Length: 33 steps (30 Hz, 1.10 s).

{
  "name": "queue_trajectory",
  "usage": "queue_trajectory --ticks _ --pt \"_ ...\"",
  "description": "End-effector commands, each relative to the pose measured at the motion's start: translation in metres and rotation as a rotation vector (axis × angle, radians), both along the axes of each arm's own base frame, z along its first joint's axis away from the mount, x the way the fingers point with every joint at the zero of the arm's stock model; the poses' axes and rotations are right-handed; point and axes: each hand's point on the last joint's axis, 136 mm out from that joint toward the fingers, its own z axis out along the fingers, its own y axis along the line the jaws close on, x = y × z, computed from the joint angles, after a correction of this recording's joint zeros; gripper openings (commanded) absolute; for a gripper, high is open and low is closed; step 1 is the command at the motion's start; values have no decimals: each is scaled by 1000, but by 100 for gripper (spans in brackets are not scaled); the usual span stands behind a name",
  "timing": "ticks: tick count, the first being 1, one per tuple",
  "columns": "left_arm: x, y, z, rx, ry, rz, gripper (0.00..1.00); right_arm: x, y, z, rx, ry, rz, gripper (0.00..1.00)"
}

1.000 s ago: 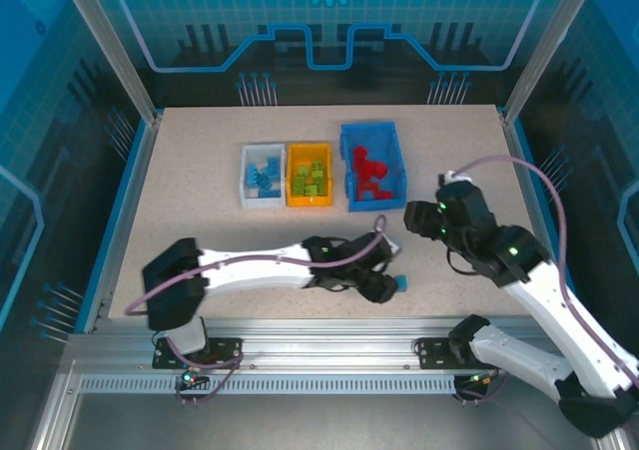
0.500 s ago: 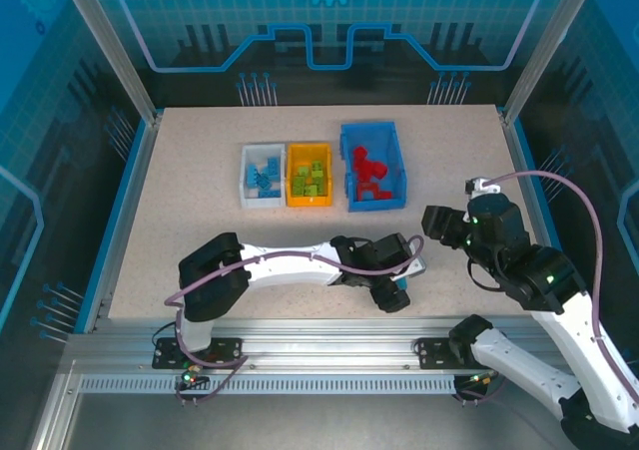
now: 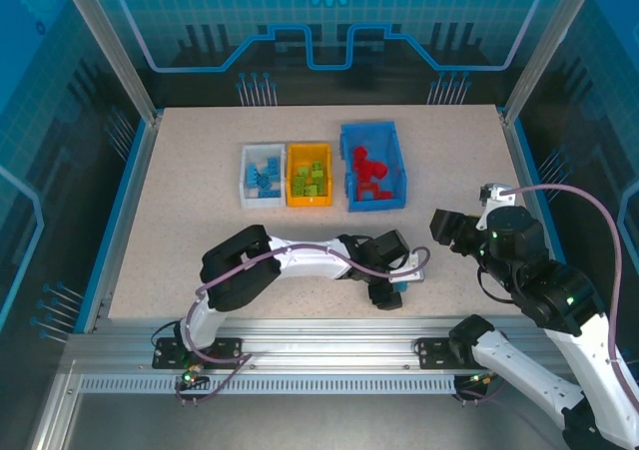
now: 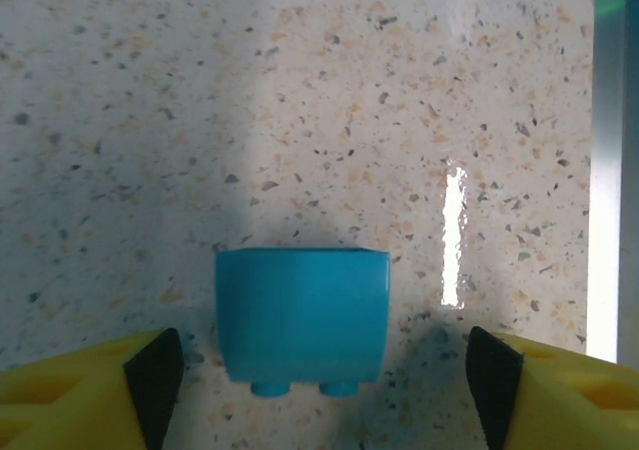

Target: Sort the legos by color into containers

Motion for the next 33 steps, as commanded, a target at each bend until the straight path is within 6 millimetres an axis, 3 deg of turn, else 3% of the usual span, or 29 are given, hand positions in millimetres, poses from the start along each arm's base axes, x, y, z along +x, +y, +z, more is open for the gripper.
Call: queue_trajectory --ticks 1,8,12,17,20,24,29,33 --pt "0 -18 6 -53 5 -26 74 -4 -3 9 26 -17 -7 74" --pt "6 -24 2 -71 9 12 59 -3 -1 2 29 3 -5 74" --pt "6 -26 5 -89 19 29 43 -4 -1 -1 34 6 -4 74" --pt "9 -20 26 -141 -8 84 28 -4 0 0 31 3 4 74" --pt "20 -2 54 -194 -31 183 26 -3 7 5 34 -17 46 75" --pt "43 47 97 -286 -26 383 25 4 30 10 53 -23 152 75" --pt "94 154 129 -316 -6 757 26 21 70 1 100 13 293 74" --pt "129 237 139 -307 -3 1016 26 36 104 -12 128 66 393 71"
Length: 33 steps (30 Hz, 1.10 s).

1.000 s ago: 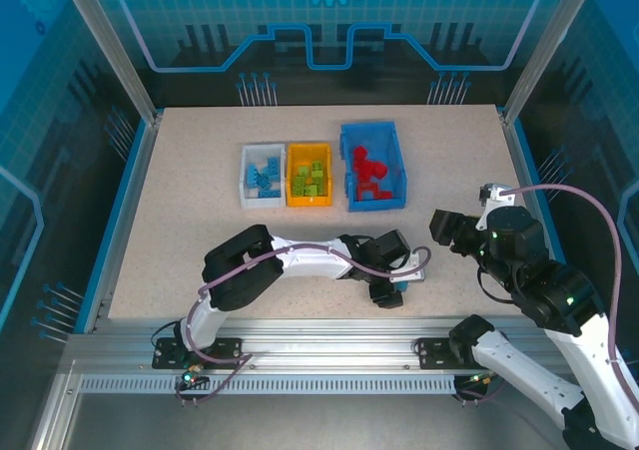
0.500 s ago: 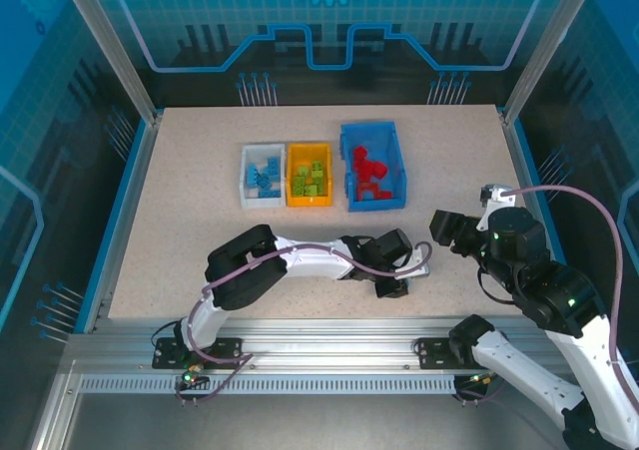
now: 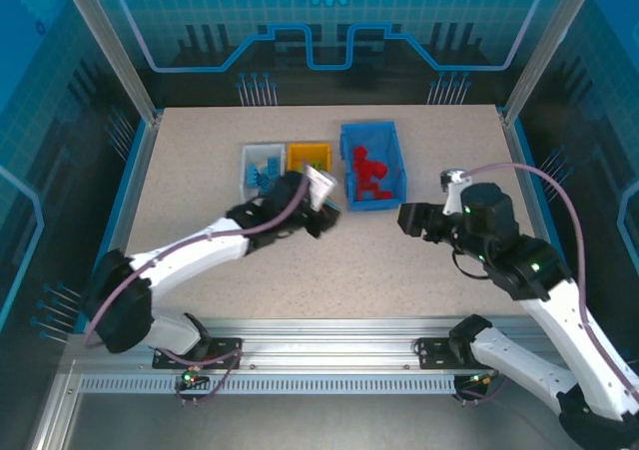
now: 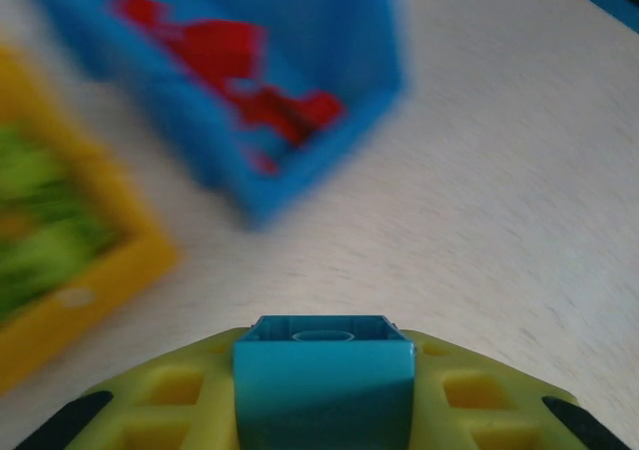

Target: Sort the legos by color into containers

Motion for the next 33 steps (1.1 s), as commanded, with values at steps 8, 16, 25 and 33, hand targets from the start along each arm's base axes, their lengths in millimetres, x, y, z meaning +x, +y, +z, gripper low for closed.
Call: queue_trajectory --ticks 8,16,25,33 --pt "63 143 -52 96 302 488 25 25 94 -21 -69 14 226 70" --pt "100 154 -93 151 380 585 28 25 119 -40 -119 45 251 70" --pt "114 161 -101 148 394 612 41 17 115 -54 -127 70 247 71" --pt "109 162 -68 98 347 628 68 15 111 -58 -139 71 240 76"
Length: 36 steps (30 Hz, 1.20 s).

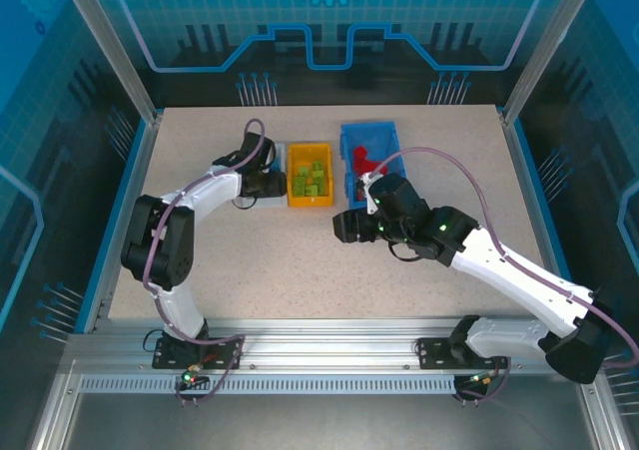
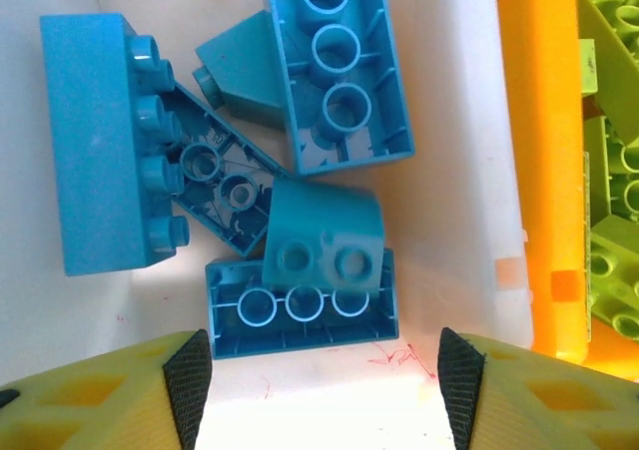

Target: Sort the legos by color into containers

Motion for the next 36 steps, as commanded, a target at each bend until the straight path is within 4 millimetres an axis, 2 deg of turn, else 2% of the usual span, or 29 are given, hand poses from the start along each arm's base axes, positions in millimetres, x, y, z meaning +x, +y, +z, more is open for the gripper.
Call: queue_trajectory --ticks 1,5,6,7,8,12,14,16,18,20,22,25,26,28,31,32,34,36 --pt "1 5 44 -31 -82 32 70 -3 -2 4 4 -27 -5 76" --pt "-11 9 79 -62 -146 60 78 1 -12 4 -34 -44 -35 82" --pt "-17 11 89 -72 -169 74 90 4 -20 5 -53 -52 -68 86" --pt "-23 14 99 -94 -195 88 99 7 -31 6 -73 -62 -115 99" --pt "-30 16 106 -118 -219 101 99 10 -42 6 -91 -72 -160 100" --pt "-65 33 131 -188 -330 172 99 21 -108 11 -216 -180 -415 100" --pt "-81 48 130 -169 -360 241 99 21 -140 16 -278 -261 -538 100" --pt "-101 85 123 -87 -381 433 99 16 -185 17 -344 -330 -749 100" --pt "-117 116 115 2 -424 573 99 14 -217 6 -392 -380 -887 100" --pt "-126 129 103 76 -478 575 99 28 -227 -14 -423 -429 -854 100" --pt "-119 122 94 150 -574 411 99 44 -232 -36 -362 -462 -804 100" --pt "-115 126 78 259 -597 335 99 57 -250 -67 -335 -491 -826 100" --pt "-110 125 72 296 -597 293 99 60 -258 -70 -325 -457 -857 100" --pt "-100 123 51 373 -559 223 99 73 -262 -76 -385 -408 -796 100" --pt "-82 123 15 422 -457 163 99 96 -256 -92 -451 -390 -711 100" --pt "-77 118 11 406 -434 134 99 102 -255 -101 -457 -380 -693 100" --pt "-61 114 17 387 -497 130 99 117 -251 -119 -406 -376 -657 100" --pt "-49 115 28 316 -602 155 99 127 -245 -119 -382 -408 -610 100"
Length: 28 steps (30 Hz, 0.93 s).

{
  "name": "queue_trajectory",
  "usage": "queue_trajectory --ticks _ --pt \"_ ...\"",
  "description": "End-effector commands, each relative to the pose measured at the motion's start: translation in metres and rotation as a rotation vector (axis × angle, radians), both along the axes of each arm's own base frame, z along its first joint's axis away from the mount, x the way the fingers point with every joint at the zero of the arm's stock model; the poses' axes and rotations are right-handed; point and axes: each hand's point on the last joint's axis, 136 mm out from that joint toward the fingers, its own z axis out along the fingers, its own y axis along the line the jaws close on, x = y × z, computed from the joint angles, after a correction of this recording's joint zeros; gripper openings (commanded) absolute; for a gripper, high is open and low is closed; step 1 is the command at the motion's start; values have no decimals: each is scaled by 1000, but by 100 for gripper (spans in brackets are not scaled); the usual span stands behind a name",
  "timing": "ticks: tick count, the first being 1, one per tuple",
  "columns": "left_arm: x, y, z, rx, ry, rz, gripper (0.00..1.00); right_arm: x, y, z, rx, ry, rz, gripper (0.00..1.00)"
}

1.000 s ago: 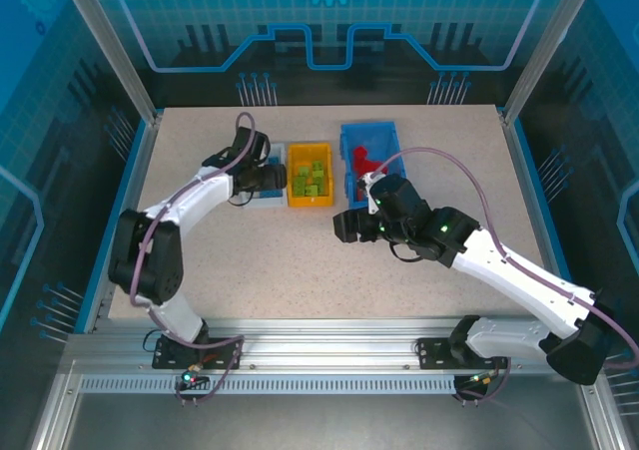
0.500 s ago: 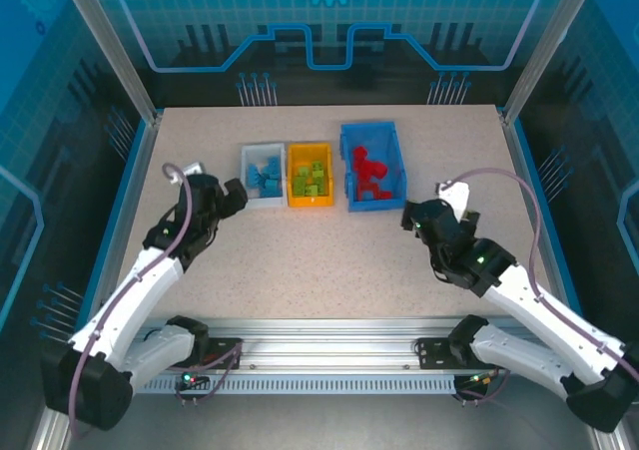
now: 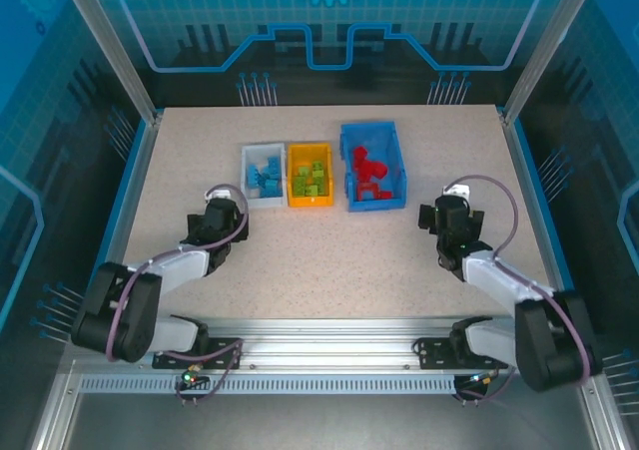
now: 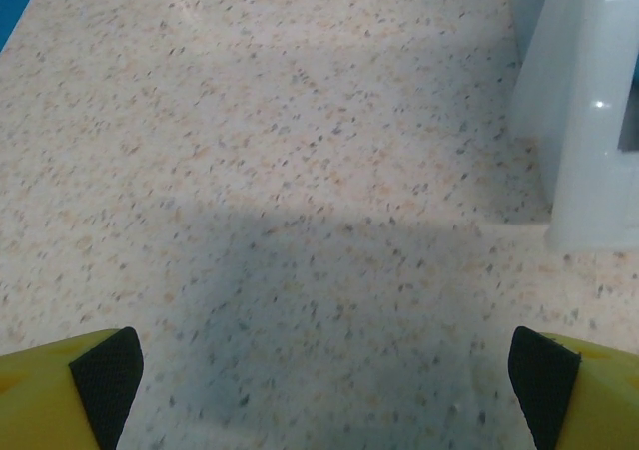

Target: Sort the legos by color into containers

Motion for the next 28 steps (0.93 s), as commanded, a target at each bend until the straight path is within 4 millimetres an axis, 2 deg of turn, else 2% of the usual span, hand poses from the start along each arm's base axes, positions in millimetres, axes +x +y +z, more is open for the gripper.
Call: queue_trajectory --ticks 1,3,4,6,8,10,13,15,28 --pt "43 -4 53 -73 -297 -55 99 33 17 28 14 -185 144 100" --pt "49 -2 58 -86 -367 -67 99 38 15 31 -7 -230 173 100" --pt "51 2 55 -86 -374 -53 99 39 13 29 8 -259 182 100" --pt "47 3 41 -119 -411 -67 99 38 5 20 58 -299 183 100" --pt "38 1 46 -114 -504 -101 99 36 7 18 86 -310 214 100" --pt "36 2 43 -128 -488 -92 99 39 8 13 78 -338 221 100" --pt "54 7 34 -150 -376 -72 99 46 9 8 58 -276 205 100" --pt "52 11 34 -211 -392 -78 99 54 14 3 28 -209 204 100" --pt "51 11 34 -207 -391 -77 99 53 13 5 3 -223 180 100"
